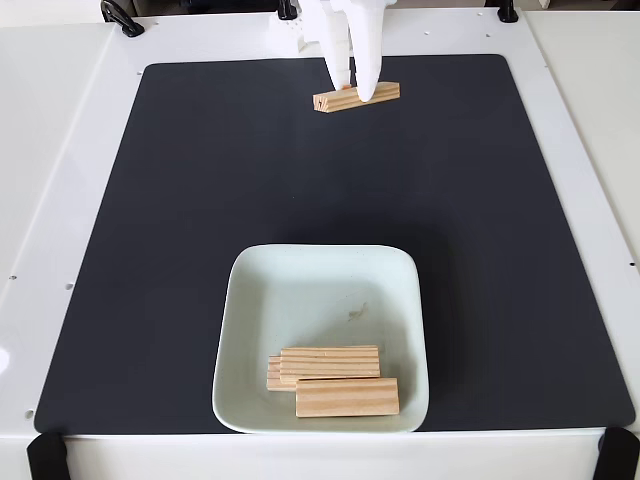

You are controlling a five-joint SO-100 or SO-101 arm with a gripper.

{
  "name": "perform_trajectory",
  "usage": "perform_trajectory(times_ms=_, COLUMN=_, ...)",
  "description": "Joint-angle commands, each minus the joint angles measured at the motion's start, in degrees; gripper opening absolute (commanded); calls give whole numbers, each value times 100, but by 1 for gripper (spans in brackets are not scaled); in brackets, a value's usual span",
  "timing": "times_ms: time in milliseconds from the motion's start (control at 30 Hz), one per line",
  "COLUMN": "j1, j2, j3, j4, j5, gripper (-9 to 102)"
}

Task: Pick up the wooden block and place them on the plate.

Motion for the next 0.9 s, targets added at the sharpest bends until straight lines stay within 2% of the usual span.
perform_trajectory(times_ms=0, j1=18, j2=-650, j3=-1213, j4=0, j5=712, gripper=-1)
perform_trajectory(times_ms=167, j1=35, j2=-2320, j3=-3173, j4=44, j5=1802, gripper=-1)
perform_trajectory(times_ms=367, j1=202, j2=-4008, j3=-5168, j4=53, j5=2443, gripper=-1)
perform_trajectory(times_ms=600, j1=387, j2=-5045, j3=-6240, j4=53, j5=2391, gripper=-1)
perform_trajectory(times_ms=867, j1=791, j2=-5440, j3=-6425, j4=44, j5=1731, gripper=-1)
